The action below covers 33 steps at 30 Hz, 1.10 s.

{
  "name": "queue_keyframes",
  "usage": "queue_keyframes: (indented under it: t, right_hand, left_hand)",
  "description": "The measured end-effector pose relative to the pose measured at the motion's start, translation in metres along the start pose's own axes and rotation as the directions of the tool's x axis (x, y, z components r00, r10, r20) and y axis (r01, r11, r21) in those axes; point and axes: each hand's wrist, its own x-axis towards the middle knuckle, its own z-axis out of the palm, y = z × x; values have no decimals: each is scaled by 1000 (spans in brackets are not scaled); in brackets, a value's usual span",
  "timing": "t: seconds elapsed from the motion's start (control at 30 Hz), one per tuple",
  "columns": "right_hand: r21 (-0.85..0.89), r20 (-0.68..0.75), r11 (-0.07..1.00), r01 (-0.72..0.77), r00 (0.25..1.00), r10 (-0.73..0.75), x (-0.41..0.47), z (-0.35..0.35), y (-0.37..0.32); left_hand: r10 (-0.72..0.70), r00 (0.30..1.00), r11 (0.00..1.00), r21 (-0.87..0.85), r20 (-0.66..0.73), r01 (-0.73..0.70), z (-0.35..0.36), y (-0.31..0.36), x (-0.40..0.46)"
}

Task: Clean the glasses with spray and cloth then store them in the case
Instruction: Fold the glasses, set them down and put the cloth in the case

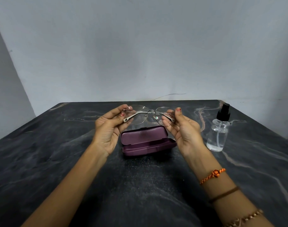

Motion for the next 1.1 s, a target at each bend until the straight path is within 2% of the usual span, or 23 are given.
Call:
queue_keyframes:
  t: [0.13,0.23,0.37,0.53,0.7,0.87,1.1]
  right_hand:
    - [30,-52,999,-15,999,17,1,-2,0]
    - [12,-70,1000,-8,997,9,1,-1,2]
    - [-31,-82,999,15,996,-18,-3,1,3]
    - [-156,-16,987,36,999,-39,-13,5,4]
    - [-246,46,969,17,999,-6,-35,25,12]
    - [-310,117,950,-41,990,81,-54,59,41]
    - [-455,101,885,-101,981,164,-63,83,98]
  left_hand:
    - [-41,998,999,4,-57,42,-1,-1,1]
    - [-34,999,999,1,-30,34,-1,-1,1]
    - [36,995,991,130,-92,-23,4,-1,-1]
    - [-3,988,991,128,-153,23,-1,9,-6]
    - [79,984,974,225,-163,-41,-31,37,-30]
    - [130,948,957,286,-290,-45,-77,53,-55]
    - [116,868,927,366,-483,80,-127,64,-52]
